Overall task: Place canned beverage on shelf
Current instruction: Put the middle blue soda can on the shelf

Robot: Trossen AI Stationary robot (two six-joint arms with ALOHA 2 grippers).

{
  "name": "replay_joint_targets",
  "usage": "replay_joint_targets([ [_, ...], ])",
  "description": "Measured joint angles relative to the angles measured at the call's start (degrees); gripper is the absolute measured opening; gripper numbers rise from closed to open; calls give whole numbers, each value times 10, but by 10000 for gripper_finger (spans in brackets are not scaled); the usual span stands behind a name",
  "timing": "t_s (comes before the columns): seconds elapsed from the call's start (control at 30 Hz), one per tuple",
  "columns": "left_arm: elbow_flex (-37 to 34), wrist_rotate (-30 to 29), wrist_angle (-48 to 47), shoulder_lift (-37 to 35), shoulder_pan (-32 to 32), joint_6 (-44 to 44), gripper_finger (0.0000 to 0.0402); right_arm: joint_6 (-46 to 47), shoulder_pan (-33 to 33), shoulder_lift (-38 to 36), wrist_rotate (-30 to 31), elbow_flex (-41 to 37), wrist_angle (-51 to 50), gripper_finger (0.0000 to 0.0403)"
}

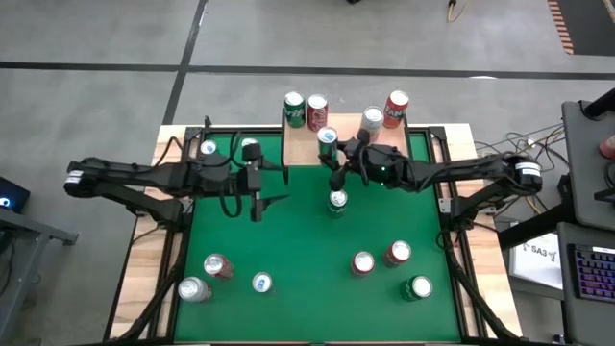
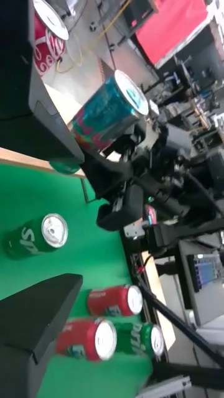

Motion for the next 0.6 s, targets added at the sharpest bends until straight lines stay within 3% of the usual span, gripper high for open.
replay_joint_targets([
  [0.2,-29,20,52,0,25,14,287,5,0,19,75,-16,19,214],
  [0.6,-44,29,105,1,78,38,287,37,0,75,135,-17,38,214],
])
